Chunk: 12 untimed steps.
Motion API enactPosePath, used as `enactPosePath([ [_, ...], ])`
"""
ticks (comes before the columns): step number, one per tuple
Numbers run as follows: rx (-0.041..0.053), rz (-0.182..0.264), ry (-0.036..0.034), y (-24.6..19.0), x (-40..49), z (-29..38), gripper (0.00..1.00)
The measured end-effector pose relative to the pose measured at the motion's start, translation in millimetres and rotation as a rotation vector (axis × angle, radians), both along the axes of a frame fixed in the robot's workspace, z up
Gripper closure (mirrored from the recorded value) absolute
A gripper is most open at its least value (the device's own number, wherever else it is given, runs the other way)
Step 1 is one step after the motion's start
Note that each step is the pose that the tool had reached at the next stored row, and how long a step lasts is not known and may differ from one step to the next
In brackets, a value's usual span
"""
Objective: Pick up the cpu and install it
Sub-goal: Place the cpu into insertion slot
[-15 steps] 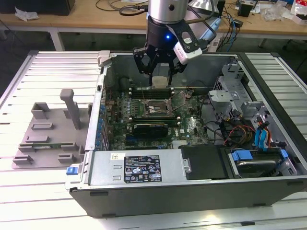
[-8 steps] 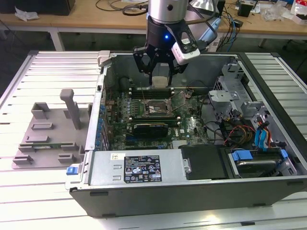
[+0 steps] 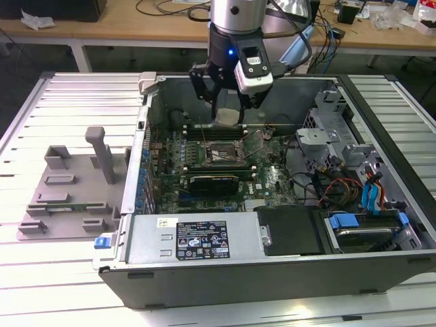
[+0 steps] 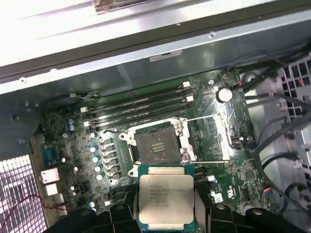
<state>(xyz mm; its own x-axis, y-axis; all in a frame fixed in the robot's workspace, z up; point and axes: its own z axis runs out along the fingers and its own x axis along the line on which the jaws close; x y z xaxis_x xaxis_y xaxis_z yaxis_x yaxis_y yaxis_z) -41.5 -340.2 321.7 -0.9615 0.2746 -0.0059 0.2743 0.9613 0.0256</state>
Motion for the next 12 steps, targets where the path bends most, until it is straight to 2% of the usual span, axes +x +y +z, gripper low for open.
enactPosePath([
  [2, 0.0000, -0.071, 0.0000, 0.0, 0.0, -0.2, 0.45],
  [4, -0.0001, -0.162, 0.0000, 0.0, 0.0, -0.2, 0.45],
  [6, -0.0002, -0.229, 0.0000, 0.0, 0.0, -0.2, 0.45],
  [8, 0.0000, -0.265, 0.0000, 0.0, 0.0, -0.3, 0.45],
  [12, -0.0001, -0.367, 0.0000, 0.0, 0.0, -0.4, 0.45],
])
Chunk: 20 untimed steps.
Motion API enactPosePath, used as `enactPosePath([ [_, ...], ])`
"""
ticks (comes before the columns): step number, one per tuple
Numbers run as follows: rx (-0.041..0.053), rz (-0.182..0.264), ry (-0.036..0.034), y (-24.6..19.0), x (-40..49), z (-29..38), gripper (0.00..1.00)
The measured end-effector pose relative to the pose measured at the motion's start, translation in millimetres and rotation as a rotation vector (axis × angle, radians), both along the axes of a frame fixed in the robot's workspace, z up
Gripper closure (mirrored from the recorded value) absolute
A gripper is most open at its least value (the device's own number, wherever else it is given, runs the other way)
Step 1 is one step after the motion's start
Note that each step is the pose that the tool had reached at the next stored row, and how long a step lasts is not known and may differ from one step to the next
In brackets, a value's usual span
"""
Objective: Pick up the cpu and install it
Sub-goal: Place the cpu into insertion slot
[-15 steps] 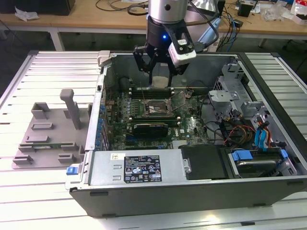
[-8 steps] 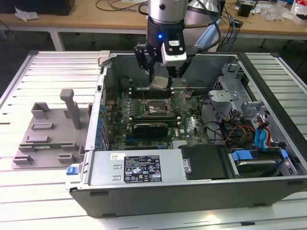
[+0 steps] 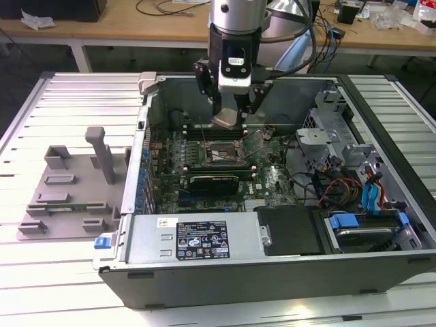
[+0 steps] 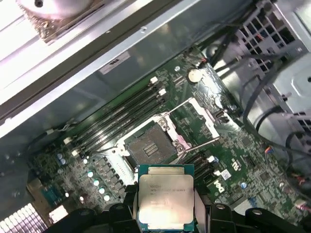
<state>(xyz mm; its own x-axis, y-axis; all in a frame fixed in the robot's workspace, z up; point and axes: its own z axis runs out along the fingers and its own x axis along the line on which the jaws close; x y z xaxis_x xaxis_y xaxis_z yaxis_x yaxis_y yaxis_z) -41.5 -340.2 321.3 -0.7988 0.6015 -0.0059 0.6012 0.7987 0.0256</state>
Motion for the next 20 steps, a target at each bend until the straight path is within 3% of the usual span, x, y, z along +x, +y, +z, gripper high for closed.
enactPosePath([
  [5, -0.0002, -0.131, 0.0000, 0.0, 0.0, 0.0, 0.45],
  [8, -0.0001, -0.228, 0.0000, 0.0, 0.0, -0.1, 0.45],
  [9, -0.0001, -0.286, 0.0000, 0.0, 0.0, -0.3, 0.45],
  [15, -0.0002, -0.431, 0.0000, 0.0, 0.0, -1.5, 0.45],
  [20, -0.0001, -0.580, 0.0001, 0.0, 0.0, -3.0, 0.45],
])
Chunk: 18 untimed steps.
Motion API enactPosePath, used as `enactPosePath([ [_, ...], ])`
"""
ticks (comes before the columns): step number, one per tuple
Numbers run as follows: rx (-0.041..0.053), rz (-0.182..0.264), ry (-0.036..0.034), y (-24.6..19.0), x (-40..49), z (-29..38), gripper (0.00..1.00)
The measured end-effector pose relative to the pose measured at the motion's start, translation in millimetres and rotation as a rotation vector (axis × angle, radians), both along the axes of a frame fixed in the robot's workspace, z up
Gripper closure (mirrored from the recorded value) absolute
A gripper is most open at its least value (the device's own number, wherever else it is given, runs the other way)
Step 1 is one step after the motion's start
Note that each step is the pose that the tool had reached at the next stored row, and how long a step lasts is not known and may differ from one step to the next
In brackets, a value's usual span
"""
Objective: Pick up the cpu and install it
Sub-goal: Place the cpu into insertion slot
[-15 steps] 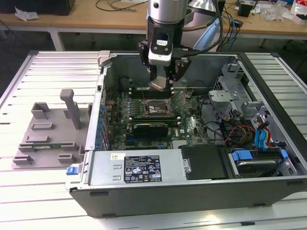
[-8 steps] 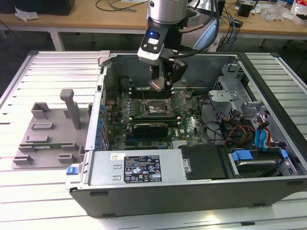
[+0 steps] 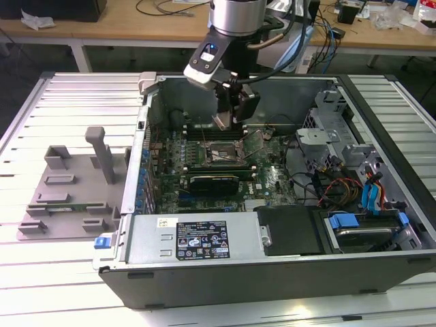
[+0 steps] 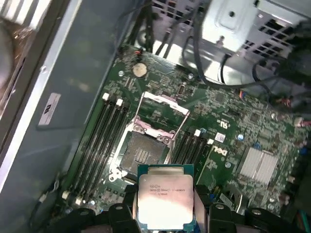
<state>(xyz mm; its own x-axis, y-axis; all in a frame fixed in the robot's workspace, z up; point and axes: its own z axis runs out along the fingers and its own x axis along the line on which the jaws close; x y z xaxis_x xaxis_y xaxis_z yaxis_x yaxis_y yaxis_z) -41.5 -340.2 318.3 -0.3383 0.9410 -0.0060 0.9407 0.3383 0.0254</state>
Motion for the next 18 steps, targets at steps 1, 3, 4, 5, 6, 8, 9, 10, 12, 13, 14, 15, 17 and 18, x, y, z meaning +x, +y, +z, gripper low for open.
enactPosePath([
  [1, -0.0001, -0.032, 0.0000, 0.0, 0.0, -0.3, 0.45],
  [3, 0.0000, -0.083, 0.0000, 0.0, 0.0, -0.8, 0.45],
  [4, 0.0000, -0.101, 0.0000, 0.0, 0.0, -1.1, 0.45],
  [5, 0.0000, -0.144, 0.0000, 0.0, 0.0, -1.5, 0.45],
  [6, 0.0000, -0.170, 0.0000, 0.0, 0.0, -1.9, 0.45],
  [8, 0.0000, -0.238, 0.0000, 0.0, 0.0, -2.7, 0.45],
  [9, 0.0001, -0.273, 0.0000, 0.0, 0.0, -3.2, 0.45],
  [10, 0.0000, -0.280, 0.0000, 0.0, 0.0, -3.2, 0.45],
  [12, -0.0001, -0.281, 0.0000, 0.0, 0.0, -3.2, 0.45],
  [13, 0.0014, -0.281, -0.0067, 0.0, -0.3, -4.1, 0.45],
  [14, 0.0032, -0.280, -0.0182, 0.0, -0.4, -6.0, 0.45],
  [15, 0.0035, -0.280, -0.0209, 0.0, -0.6, -7.6, 0.45],
  [17, 0.0036, -0.280, -0.0211, 0.0, -0.6, -11.3, 0.45],
  [18, 0.0034, -0.280, -0.0211, 0.0, -0.6, -14.7, 0.45],
])
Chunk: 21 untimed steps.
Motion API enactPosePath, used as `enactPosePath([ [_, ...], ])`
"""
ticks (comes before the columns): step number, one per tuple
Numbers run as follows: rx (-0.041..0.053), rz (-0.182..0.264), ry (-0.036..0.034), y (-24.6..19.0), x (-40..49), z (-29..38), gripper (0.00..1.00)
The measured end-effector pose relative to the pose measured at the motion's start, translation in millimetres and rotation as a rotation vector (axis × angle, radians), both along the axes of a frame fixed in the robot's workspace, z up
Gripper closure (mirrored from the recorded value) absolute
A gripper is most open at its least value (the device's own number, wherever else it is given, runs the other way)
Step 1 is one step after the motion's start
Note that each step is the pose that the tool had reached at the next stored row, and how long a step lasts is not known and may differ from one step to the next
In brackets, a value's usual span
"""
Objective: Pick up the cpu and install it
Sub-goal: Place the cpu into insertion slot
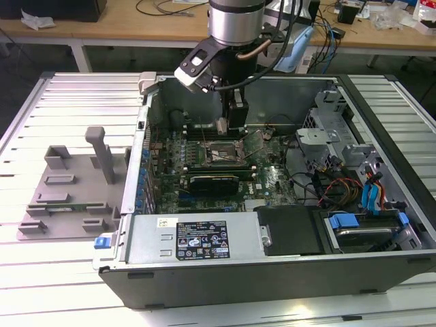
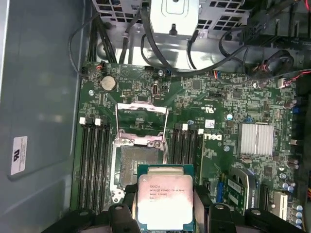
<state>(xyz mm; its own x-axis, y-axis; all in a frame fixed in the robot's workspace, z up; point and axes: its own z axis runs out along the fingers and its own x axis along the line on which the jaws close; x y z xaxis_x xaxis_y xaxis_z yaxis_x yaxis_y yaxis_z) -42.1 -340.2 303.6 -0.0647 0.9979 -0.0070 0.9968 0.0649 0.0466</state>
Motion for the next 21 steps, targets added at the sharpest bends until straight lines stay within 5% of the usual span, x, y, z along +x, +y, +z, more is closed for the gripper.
enactPosePath([
  [8, 0.0000, -0.001, 0.0000, 0.0, 0.0, -19.3, 0.45],
  [15, 0.0000, -0.004, 0.0000, 0.2, 0.0, -29.0, 0.45],
  [21, 0.0002, -0.020, -0.0001, 5.7, 0.0, -38.0, 0.45],
])
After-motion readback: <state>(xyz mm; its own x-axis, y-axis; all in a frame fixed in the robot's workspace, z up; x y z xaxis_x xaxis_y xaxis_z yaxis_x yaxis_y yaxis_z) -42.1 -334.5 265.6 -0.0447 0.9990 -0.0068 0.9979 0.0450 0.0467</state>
